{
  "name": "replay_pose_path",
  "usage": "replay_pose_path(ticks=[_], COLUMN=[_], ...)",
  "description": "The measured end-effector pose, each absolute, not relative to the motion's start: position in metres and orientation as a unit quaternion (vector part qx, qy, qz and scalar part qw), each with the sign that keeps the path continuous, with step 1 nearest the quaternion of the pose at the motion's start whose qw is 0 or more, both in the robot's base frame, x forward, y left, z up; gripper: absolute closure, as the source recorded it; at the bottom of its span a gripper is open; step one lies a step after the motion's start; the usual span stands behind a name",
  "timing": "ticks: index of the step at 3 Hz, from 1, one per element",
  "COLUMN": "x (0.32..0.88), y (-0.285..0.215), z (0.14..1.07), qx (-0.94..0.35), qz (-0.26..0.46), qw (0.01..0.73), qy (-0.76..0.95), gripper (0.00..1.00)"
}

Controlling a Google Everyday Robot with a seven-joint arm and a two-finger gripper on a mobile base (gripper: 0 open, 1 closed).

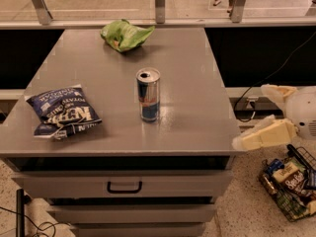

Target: Knock redbull can over

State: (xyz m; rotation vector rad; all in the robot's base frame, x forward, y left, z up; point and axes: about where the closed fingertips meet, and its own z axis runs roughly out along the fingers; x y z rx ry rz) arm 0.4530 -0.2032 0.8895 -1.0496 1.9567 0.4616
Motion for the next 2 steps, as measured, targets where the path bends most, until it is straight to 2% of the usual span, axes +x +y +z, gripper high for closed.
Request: replay_pose_path(ticks=[1, 2], x=[0.456, 0.456], y=[-0.201, -0.197], z=[0.918, 0.947], qx=[-0.375, -0.318], qz=[0.216, 0.241], qw=[0.524, 0.578], qy=[0.734, 0.711], gripper=[0.00, 0.00])
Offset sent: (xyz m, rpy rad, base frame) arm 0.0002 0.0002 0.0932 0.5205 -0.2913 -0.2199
